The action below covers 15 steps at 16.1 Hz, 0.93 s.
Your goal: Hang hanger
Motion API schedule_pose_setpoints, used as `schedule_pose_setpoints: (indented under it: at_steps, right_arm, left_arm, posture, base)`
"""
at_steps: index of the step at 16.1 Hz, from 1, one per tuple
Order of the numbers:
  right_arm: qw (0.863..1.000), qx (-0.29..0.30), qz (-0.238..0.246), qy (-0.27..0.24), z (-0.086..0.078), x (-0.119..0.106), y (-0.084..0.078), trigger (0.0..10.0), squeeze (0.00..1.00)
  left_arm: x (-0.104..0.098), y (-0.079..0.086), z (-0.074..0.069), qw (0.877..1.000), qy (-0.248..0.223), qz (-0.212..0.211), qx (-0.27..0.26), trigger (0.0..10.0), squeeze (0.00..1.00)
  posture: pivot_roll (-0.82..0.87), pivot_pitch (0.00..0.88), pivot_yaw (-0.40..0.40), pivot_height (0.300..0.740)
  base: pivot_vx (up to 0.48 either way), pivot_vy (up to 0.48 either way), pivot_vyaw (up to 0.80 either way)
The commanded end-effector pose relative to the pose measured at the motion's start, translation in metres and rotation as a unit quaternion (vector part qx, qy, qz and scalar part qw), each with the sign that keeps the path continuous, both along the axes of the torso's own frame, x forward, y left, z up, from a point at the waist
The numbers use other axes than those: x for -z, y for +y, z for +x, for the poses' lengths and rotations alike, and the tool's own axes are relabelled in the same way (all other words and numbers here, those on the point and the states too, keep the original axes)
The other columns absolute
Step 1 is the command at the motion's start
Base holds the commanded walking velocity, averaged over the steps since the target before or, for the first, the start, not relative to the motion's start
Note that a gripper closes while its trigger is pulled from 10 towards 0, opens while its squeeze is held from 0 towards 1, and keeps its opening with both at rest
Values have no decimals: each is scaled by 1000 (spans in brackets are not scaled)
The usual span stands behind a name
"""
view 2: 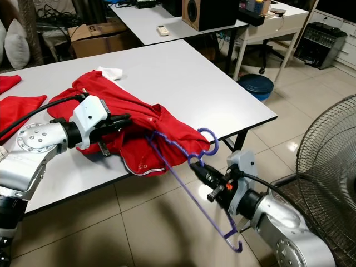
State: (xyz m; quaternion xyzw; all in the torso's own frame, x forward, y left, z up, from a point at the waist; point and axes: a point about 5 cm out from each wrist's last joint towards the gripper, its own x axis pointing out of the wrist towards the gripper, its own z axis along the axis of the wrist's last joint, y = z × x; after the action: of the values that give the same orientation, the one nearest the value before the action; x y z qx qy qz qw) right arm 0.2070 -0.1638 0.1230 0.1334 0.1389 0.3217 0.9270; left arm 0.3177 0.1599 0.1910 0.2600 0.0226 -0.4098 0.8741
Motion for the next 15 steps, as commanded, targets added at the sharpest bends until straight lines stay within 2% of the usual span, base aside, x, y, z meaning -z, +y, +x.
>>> schedule_pose_setpoints:
  at_steps: [1, 2, 3, 4, 6, 11, 12, 13, 14, 15]
  right_arm:
    - [995, 69, 44, 53, 1, 14, -5, 10000, 0]
    - [985, 119, 98, 84, 2, 19, -9, 10000, 0]
    - [978, 132, 123, 104, 2, 23, -10, 10000, 0]
    - [971, 142, 141, 128, 1, 31, -11, 10000, 0]
    - [968, 141, 157, 138, 6, 35, -10, 10000, 0]
    - [944, 154, 261, 131, 35, 11, -4, 10000, 0]
    - [938, 129, 302, 112, 49, -5, 7, 10000, 0]
    - [942, 111, 298, 106, 56, -11, 16, 10000, 0]
    - [952, 97, 270, 104, 59, -13, 22, 10000, 0]
    - [955, 52, 282, 77, 61, -25, 34, 10000, 0]
  left_arm:
    - [-6, -6, 0, 1000, -9, 0, 5, 0, 0]
    - [-6, -7, 1, 1000, -9, 3, 6, 0, 0]
    - [-5, -6, 2, 1000, -9, 5, 6, 0, 0]
    - [-4, -6, 3, 1000, -8, 9, 5, 0, 0]
    - [0, -5, 5, 1000, -5, 18, -1, 0, 0]
    - [7, -9, 1, 1000, 6, 24, 9, 0, 0]
    - [7, -14, 0, 1000, 6, 20, 18, 0, 0]
    - [9, -17, 0, 1000, 7, 20, 20, 0, 0]
    - [10, -18, 0, 1000, 8, 19, 21, 0, 0]
    - [13, -21, 0, 999, 9, 22, 22, 0, 0]
  posture:
    - [-242, 0, 90, 740]
    - [-240, 0, 94, 740]
    - [-239, 0, 98, 740]
    - [-235, 0, 105, 740]
    - [-231, 0, 109, 740]
    - [-217, 0, 101, 740]
    - [-214, 0, 99, 740]
    - [-214, 0, 99, 740]
    - [-213, 0, 98, 740]
    - [-210, 0, 92, 740]
  base:
    - [0, 0, 0]
    - [0, 0, 0]
    - [0, 0, 0]
    - [0, 0, 0]
    - [0, 0, 0]
    - [0, 0, 0]
    - [0, 0, 0]
    - [0, 0, 0]
    - [0, 0, 0]
    - [0, 0, 0]
